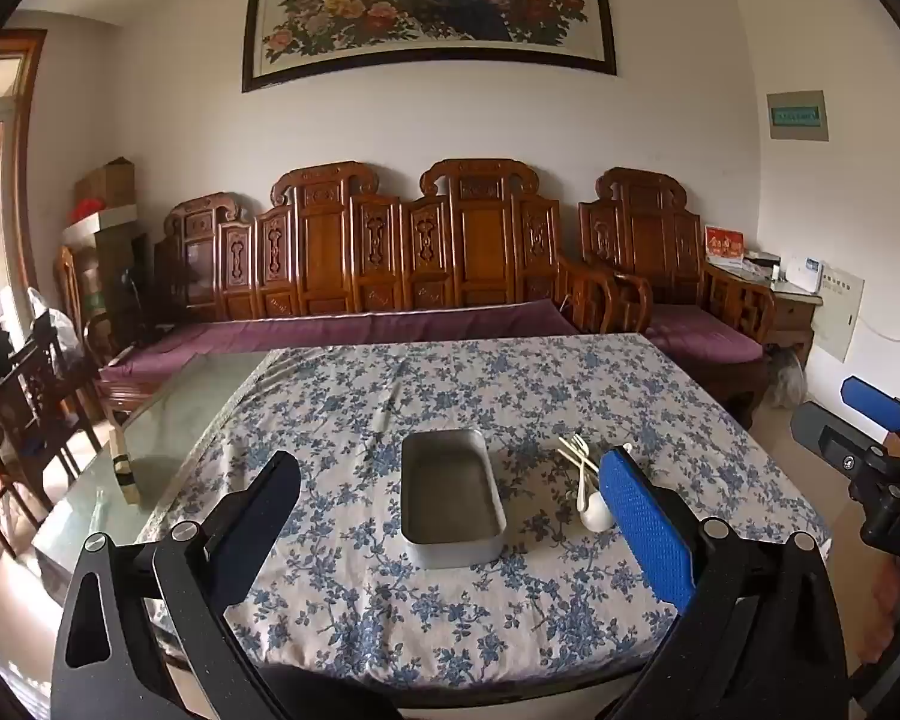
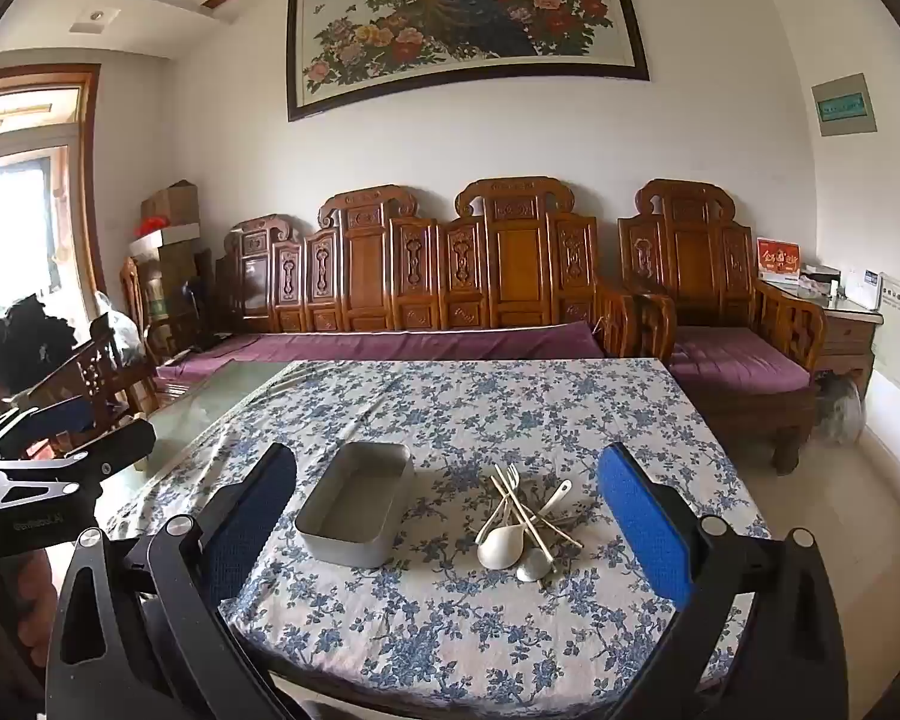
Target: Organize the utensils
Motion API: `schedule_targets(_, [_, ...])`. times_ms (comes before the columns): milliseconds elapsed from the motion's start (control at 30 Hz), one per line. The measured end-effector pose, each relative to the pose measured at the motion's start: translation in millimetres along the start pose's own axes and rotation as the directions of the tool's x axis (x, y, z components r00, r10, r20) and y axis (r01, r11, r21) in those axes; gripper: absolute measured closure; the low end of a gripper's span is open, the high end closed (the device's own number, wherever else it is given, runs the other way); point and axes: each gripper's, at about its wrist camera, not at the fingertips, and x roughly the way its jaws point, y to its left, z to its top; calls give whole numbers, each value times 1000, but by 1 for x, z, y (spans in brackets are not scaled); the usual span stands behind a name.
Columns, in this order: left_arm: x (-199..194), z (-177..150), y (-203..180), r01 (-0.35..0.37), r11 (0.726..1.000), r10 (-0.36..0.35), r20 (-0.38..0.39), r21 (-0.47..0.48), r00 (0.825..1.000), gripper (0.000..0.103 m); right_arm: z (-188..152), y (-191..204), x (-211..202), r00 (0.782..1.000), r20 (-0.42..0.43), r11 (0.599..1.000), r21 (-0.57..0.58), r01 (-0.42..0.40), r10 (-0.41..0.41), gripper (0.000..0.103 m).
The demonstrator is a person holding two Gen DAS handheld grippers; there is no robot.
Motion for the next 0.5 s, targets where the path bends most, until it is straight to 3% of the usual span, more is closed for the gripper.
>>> schedule_targets(500, [-4,2,-3,0,1000,0,5,3,1000,6,-1,1,1,1000,-4,1000,2,-2,2,2])
